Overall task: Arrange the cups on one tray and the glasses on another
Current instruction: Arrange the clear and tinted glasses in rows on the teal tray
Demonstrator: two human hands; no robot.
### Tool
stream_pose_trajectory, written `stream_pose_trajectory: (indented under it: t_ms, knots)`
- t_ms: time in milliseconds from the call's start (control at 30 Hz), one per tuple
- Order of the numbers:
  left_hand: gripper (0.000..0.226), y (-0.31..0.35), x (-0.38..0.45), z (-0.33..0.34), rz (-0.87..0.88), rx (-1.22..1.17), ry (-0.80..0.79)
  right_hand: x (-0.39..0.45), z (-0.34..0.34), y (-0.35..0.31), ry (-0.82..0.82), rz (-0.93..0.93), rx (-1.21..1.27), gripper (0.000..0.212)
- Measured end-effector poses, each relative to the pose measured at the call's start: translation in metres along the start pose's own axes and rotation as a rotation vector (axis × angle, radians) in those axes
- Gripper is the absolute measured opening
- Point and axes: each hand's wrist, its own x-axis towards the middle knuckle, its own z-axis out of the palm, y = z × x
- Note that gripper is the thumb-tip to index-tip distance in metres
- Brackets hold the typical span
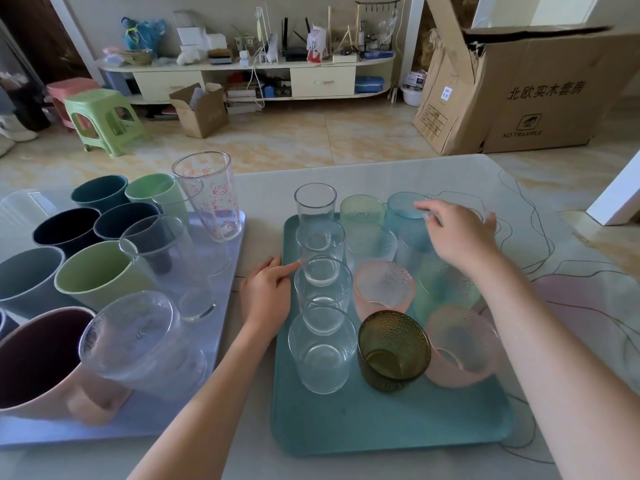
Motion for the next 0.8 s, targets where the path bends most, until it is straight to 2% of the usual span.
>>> stream_pose_trajectory:
  t_ms: [600,800]
  knots:
    - [0.036,0.0008,0.0000,-0.0005,-0.009,-0.003,-0.007,0.0057,0.0104,0.0120,-0.090,-0.058,0.098,0.032]
    - [0.035,0.0006,0.0000,-0.0005,-0.001,0.019,-0.001,-0.0022,0.0008,0.0112,-0.004,-0.056,0.181,0.041]
